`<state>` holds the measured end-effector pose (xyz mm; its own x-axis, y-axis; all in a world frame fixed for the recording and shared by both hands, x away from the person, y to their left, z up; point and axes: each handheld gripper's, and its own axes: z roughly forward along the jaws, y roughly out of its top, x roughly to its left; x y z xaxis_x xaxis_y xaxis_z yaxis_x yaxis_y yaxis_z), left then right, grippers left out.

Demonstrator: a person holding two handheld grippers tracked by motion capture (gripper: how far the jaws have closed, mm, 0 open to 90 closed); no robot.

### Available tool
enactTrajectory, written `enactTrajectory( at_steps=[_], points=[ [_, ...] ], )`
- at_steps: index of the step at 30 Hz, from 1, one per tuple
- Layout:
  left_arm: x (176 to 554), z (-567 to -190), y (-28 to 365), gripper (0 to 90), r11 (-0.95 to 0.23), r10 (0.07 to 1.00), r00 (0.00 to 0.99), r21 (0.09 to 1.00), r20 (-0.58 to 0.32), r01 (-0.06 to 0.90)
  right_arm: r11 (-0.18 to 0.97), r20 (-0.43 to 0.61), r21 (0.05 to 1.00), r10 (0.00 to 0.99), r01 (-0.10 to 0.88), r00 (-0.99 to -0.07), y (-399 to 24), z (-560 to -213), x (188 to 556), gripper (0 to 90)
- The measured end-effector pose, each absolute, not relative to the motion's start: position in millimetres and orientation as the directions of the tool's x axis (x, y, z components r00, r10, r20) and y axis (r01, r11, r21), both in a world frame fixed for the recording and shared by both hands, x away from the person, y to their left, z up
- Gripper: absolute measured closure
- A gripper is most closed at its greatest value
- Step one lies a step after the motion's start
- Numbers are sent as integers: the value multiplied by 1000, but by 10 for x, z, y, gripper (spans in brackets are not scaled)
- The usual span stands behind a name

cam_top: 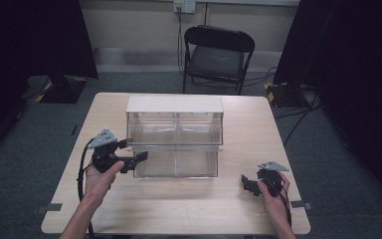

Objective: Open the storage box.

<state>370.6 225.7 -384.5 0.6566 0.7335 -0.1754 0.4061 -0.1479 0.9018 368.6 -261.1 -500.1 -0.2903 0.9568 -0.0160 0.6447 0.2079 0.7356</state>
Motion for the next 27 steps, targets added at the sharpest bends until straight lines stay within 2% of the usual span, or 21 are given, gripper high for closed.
enactTrajectory(
  at_steps=[27],
  points=[
    [3721,-3824,2268,184,-150,740,653,907,-162,394,207,-15,735,957,645,-290,-2611,-5001,3685,122]
  ],
)
